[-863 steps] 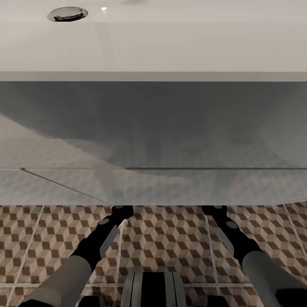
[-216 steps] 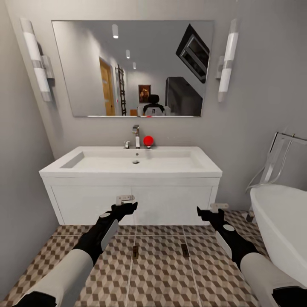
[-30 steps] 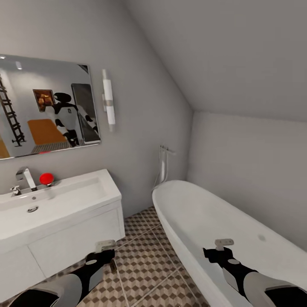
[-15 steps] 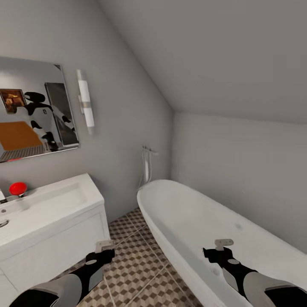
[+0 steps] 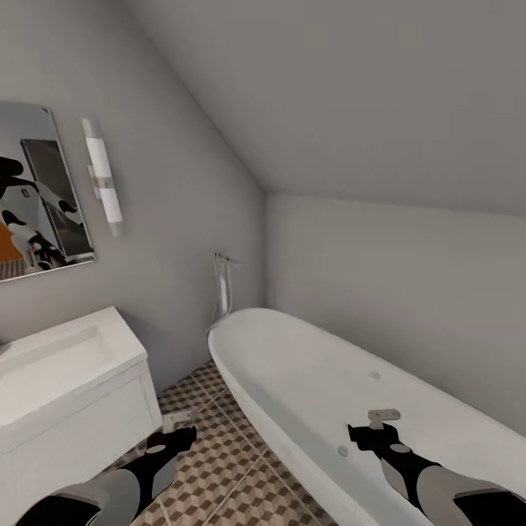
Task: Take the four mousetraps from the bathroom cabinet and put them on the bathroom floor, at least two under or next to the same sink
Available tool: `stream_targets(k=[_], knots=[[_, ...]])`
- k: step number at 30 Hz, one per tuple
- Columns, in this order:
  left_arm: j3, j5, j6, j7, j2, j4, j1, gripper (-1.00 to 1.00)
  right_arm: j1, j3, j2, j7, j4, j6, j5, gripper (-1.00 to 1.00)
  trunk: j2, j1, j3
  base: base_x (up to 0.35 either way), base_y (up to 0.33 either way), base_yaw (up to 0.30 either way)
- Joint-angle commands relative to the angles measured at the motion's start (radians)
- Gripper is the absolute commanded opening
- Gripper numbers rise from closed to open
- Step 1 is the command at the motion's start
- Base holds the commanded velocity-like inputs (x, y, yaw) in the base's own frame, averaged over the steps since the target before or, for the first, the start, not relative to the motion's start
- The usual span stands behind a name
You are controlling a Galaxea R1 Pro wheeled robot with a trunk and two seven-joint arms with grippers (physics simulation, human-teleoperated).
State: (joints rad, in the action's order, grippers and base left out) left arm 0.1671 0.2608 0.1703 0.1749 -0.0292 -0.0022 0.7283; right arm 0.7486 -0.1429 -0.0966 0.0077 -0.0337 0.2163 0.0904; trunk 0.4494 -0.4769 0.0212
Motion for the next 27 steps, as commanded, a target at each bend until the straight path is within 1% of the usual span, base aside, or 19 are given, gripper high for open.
stream_targets(k=[1,7,27], knots=[[0.0,0.0,0.0,0.0,0.0,0.0,0.0,1.0,0.0,0.0,0.0,0.0,0.0,0.0,0.0,1.0,-0.007,0.004,-0.003,0.0,0.0,-0.277],[0.0,0.0,0.0,0.001,0.0,0.0,0.0,1.0,0.0,0.0,0.0,0.0,0.0,0.0,0.0,1.0,-0.049,0.027,-0.022,0.0,0.0,-0.277],[0.0,0.0,0.0,0.002,-0.001,0.001,0.0,1.0,0.0,0.0,0.0,0.0,0.0,0.0,0.0,1.0,-0.049,0.027,-0.022,0.0,0.0,-0.277]])
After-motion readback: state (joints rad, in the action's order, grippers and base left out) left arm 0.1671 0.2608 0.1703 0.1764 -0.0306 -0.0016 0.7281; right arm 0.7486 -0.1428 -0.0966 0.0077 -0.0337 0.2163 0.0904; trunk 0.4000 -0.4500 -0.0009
